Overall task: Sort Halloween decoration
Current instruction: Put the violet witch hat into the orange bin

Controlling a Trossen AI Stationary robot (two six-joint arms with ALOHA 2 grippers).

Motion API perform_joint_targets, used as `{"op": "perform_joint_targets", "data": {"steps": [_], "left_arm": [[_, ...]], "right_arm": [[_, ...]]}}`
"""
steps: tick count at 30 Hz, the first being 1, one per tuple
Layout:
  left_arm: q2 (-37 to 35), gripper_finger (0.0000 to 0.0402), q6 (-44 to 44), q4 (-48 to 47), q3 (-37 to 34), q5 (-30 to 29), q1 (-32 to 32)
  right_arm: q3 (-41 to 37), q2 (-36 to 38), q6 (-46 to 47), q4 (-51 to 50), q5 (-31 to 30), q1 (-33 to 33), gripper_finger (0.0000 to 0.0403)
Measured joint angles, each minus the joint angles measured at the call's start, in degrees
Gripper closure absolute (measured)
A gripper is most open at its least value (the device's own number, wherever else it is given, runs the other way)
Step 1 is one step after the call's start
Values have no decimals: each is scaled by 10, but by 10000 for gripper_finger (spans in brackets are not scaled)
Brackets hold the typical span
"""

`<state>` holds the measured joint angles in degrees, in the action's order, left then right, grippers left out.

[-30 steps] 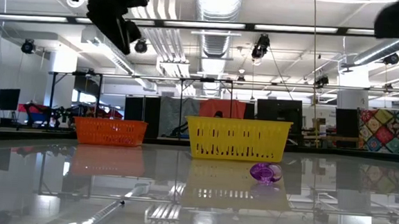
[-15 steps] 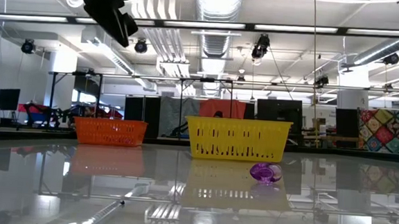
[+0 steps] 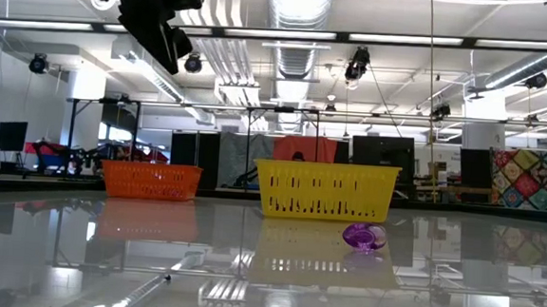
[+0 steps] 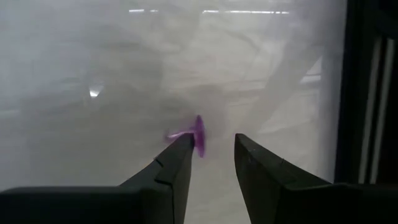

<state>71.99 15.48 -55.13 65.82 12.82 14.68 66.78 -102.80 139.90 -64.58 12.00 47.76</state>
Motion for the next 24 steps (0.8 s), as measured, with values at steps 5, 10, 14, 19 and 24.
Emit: {"op": "perform_joint_targets", "data": {"steps": [5, 10, 14, 19, 24], "left_arm": [[1, 322, 0, 0, 0, 0, 0], [1, 322, 0, 0, 0, 0, 0], [1, 322, 0, -2, 0, 0, 0], [1, 322, 1, -5, 0, -1, 0], [1, 322, 5, -14, 0, -4, 0]], "right_arm": [[-25, 2, 0, 28, 1, 0, 307], [-42, 2, -10, 39, 4, 0, 329], [-48, 3, -19, 52, 6, 0, 354], [-48, 2, -29, 55, 9, -1, 387], [-48, 3, -30, 54, 15, -1, 393]]}}
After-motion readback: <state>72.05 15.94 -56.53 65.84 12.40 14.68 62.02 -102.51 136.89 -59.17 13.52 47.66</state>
